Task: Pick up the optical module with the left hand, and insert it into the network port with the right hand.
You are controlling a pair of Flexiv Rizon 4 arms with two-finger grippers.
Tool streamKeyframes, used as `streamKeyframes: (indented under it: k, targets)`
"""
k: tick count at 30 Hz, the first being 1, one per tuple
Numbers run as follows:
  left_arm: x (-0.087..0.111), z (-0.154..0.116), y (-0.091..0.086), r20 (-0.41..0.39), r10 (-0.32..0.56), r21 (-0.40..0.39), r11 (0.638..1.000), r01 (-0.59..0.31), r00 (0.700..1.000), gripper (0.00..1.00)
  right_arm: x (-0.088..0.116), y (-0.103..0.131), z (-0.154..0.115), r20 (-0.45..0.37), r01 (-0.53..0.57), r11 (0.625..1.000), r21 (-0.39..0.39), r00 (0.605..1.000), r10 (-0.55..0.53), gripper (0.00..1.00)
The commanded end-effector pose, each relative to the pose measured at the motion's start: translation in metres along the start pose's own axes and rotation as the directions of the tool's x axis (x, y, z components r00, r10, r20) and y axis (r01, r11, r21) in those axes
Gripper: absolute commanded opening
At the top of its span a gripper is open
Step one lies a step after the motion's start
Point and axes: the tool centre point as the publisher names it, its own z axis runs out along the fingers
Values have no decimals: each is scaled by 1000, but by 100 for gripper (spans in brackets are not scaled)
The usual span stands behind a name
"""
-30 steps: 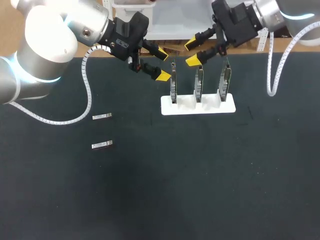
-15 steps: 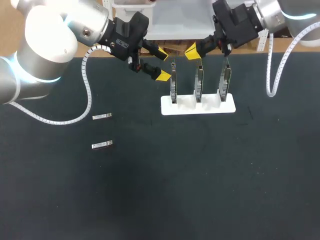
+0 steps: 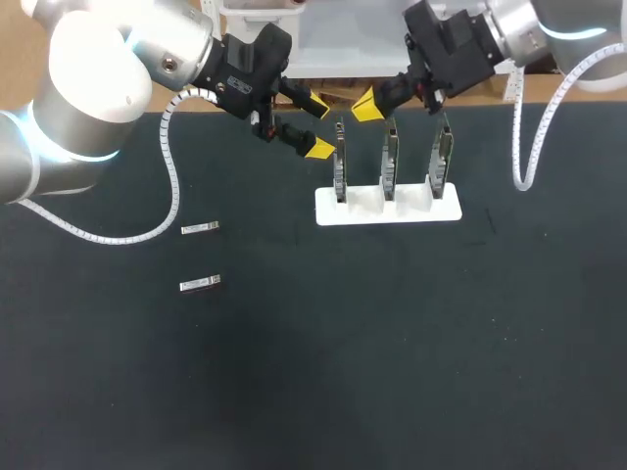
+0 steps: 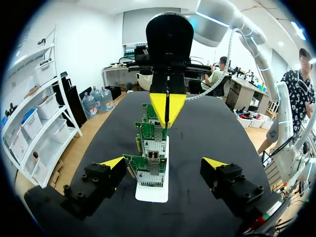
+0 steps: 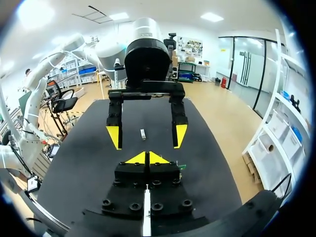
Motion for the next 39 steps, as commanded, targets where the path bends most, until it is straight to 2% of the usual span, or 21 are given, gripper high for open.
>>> streamKeyframes:
  k: [1, 16, 39]
  targets:
    - [0, 0, 0, -1, 0, 1, 1000, 0, 1000, 100, -5, -6, 9, -4, 2, 1000, -12, 1000, -2, 0]
    - [0, 0, 0, -1, 0, 1, 1000, 0, 1000, 100, 0, -14, 28, -39, 0, 1000, -19, 999, -1, 0]
    - [0, 0, 0, -1, 0, 1, 1000, 0, 1000, 100, 9, -20, 35, -62, -18, 1000, -18, 998, 17, 0]
